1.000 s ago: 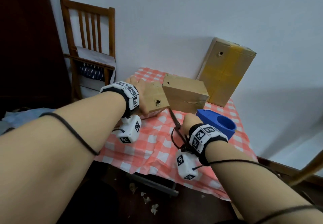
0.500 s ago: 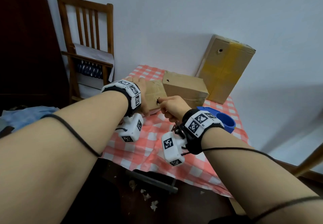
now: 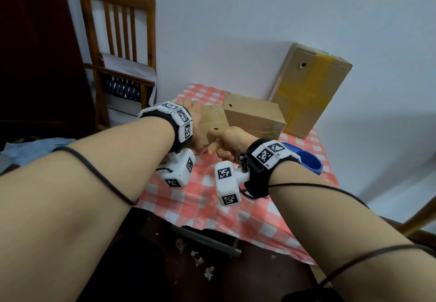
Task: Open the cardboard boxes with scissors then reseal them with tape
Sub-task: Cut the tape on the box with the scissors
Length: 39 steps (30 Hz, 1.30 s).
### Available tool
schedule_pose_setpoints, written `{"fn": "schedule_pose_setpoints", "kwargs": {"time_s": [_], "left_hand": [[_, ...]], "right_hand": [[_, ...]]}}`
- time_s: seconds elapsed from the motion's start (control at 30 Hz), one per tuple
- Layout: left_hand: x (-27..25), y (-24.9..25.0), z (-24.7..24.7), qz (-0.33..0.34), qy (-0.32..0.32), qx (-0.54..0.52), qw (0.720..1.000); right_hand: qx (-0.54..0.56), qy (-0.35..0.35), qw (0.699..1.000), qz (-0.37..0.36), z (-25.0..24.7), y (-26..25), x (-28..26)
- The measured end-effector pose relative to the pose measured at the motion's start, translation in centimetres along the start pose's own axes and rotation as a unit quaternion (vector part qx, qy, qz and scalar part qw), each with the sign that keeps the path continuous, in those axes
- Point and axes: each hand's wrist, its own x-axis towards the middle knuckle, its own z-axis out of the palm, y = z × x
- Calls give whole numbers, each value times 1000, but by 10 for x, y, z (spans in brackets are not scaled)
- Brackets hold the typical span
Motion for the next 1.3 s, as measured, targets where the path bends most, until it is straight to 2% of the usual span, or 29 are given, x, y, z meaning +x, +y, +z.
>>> {"fn": "schedule_pose_setpoints", "kwargs": {"time_s": [0.07, 0.17, 0.37, 0.53, 0.7, 0.8, 0.87, 1.03, 1.2, 1.3], "left_hand": [[-1, 0, 2, 13, 6, 3, 1000], [-5, -1, 3, 18, 23, -1, 1000], [-4, -1, -2, -4, 1, -5, 1000], [8, -1, 0, -41, -10, -13, 999], [-7, -1, -7, 3, 4, -49, 999], [-1, 0, -1, -11, 15, -50, 999], [2, -2, 2, -27, 16, -21, 999], [1, -5, 2, 5, 21, -26, 999], [3, -7, 0, 10, 6, -20, 1000], [3, -6, -1, 19, 1, -14, 1000]], "right_hand": [[-8, -5, 1000, 25, 9, -1, 6], [57, 6, 998, 33, 12, 2, 16], [216, -5, 976, -16, 9, 7, 21], [166, 6, 985, -44, 8, 12, 13], [116, 89, 988, -53, 7, 11, 15], [99, 134, 984, -60, 7, 10, 14], [114, 152, 980, -62, 8, 10, 13], [162, 178, 966, -92, 13, 16, 14], [316, 147, 935, -64, 14, 19, 19], [281, 169, 942, -68, 12, 17, 14]]}}
